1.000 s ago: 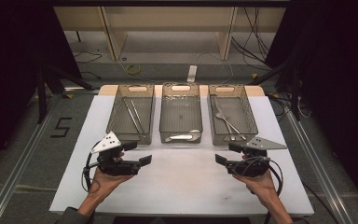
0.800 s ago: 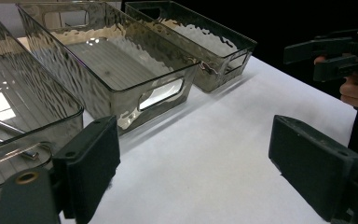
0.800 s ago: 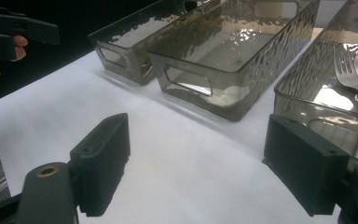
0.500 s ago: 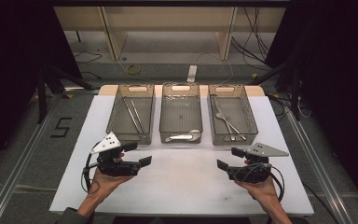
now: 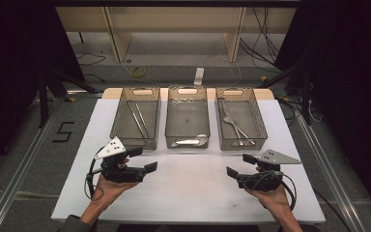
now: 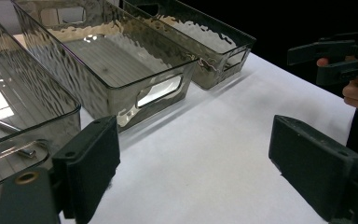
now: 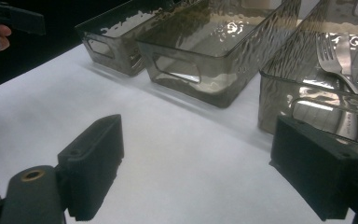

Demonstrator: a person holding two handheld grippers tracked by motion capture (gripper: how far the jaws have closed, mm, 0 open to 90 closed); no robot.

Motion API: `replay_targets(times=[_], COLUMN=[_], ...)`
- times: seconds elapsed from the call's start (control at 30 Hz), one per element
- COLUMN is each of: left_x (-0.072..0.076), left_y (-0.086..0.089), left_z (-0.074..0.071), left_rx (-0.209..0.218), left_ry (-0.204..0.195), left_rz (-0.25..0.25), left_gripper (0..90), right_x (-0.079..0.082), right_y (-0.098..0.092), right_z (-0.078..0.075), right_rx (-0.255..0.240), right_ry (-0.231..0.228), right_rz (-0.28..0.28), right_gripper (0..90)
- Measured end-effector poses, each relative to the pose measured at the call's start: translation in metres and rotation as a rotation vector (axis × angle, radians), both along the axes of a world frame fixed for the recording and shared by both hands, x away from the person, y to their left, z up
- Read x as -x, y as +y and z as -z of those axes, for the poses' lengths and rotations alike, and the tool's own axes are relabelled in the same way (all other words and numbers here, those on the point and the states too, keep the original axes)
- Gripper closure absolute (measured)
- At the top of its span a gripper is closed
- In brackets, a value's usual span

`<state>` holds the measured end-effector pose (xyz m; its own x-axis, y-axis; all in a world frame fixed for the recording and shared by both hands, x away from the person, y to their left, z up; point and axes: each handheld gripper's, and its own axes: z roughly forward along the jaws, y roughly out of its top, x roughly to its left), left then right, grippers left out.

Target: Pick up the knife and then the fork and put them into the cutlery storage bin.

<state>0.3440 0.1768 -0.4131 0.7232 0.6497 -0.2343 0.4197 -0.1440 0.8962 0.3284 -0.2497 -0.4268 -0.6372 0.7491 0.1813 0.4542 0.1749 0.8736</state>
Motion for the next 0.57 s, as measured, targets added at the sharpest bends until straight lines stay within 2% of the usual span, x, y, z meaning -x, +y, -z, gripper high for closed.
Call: replay_targets(times=[0.57], left_x=[0.0], left_y=[0.0003], left_z=[-0.0002], left_rx=[-0.003], left_ry=[0.0], left_rz=[-0.001], left_gripper=[15.9], right_x=[0.0003], right_y=[0.0022], right_z=[0.0001], right_rx=[0.011], right_ry=[-0.007], right_rz=[-0.005], right_gripper=[17.8])
